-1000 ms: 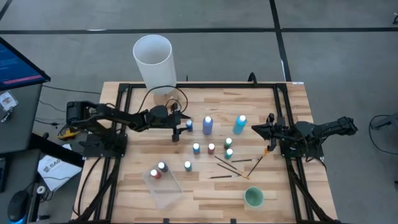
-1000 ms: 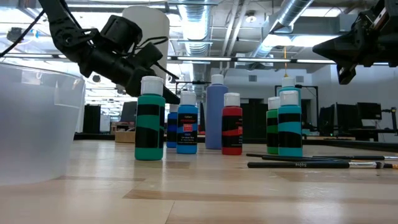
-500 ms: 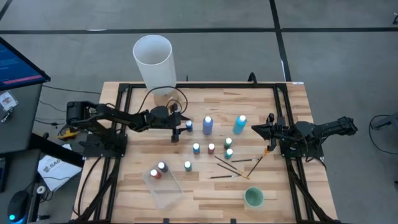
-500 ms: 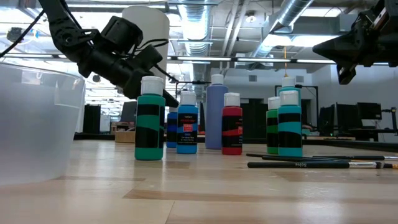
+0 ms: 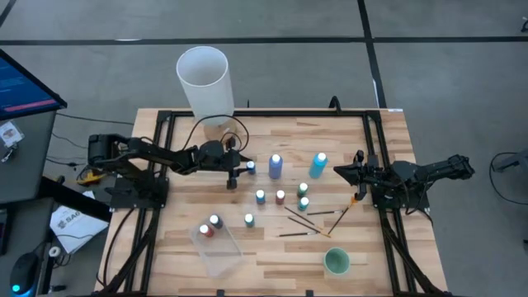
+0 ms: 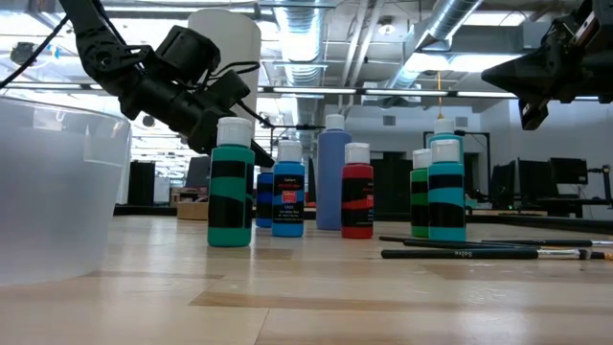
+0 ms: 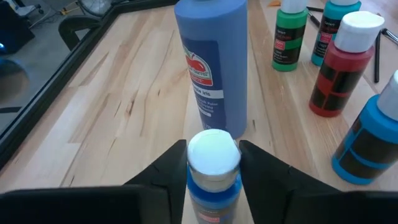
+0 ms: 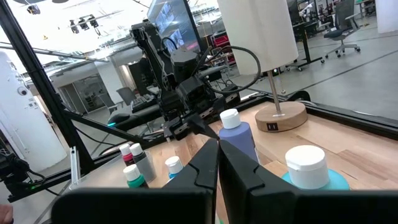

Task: Pick & Place Paint Supplies
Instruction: Put the dark blue paint bottle into the transparent bin

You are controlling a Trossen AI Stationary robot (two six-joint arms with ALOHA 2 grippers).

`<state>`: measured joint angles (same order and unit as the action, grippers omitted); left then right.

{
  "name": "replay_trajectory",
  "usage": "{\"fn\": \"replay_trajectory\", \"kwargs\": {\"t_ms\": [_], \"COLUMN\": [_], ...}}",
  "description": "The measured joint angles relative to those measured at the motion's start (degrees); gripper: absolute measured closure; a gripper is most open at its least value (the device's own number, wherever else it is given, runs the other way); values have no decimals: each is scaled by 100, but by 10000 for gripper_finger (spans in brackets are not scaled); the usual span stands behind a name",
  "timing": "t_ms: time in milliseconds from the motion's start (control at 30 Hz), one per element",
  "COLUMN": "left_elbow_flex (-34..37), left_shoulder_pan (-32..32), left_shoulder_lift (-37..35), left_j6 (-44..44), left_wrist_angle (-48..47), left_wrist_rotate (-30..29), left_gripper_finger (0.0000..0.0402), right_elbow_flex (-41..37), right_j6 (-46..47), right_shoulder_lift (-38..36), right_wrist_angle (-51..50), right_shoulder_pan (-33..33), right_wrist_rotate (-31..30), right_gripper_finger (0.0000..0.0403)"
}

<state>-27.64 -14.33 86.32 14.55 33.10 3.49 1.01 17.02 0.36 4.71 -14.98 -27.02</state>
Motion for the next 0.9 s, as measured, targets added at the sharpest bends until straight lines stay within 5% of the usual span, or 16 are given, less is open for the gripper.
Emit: {"fn": "replay_trajectory", "kwargs": {"t_ms": [433,900], "left_elbow_flex": [4,2], "left_shoulder_pan": [265,1280], "left_shoulder_lift": [-388,-3088], "left_j6": [-151,-670], "left_wrist_angle": [-273,-2768], "left_wrist_rotate": [2,0], "left_gripper_finger": [315,317], "right_elbow_flex": [1,1], "right_j6": [0,0], "right_shoulder_lift": [-2,-2], "right_wrist_angle": [0,1], "right_shoulder_pan": [1,1], "right_wrist_rotate": [-1,-1], "right_gripper_finger": [394,394]}}
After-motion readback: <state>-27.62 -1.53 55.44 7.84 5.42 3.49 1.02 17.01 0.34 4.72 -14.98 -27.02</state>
